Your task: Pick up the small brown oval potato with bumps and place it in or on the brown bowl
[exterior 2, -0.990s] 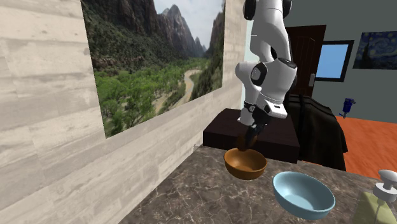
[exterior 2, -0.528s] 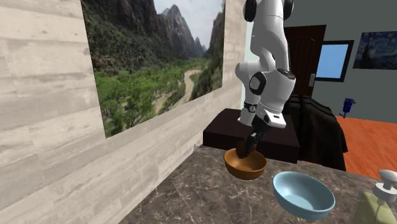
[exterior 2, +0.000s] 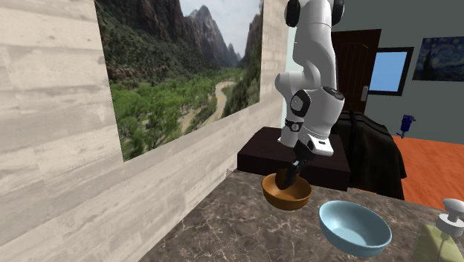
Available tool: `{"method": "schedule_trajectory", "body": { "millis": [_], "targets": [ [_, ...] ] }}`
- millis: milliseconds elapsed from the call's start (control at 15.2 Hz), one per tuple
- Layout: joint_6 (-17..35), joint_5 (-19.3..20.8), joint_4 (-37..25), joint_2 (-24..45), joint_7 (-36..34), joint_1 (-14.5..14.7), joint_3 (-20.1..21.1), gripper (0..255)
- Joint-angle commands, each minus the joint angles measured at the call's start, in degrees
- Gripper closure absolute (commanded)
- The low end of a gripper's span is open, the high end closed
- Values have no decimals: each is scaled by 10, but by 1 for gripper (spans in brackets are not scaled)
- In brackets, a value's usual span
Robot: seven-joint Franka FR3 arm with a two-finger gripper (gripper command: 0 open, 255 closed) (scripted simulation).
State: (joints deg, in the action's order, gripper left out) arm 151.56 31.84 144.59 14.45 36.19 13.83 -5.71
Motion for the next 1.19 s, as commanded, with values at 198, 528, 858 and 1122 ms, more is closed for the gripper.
{"method": "schedule_trajectory", "body": {
  "millis": [198, 528, 858, 1122],
  "targets": [
    [0, 0, 0, 0, 0, 0, 0, 0],
    [-18, -13, 2, -20, 9, 0, 7, 0],
    [-72, -48, 3, -74, 33, 5, 23, 0],
    [-72, -48, 3, -74, 33, 5, 22, 0]
  ]
}}
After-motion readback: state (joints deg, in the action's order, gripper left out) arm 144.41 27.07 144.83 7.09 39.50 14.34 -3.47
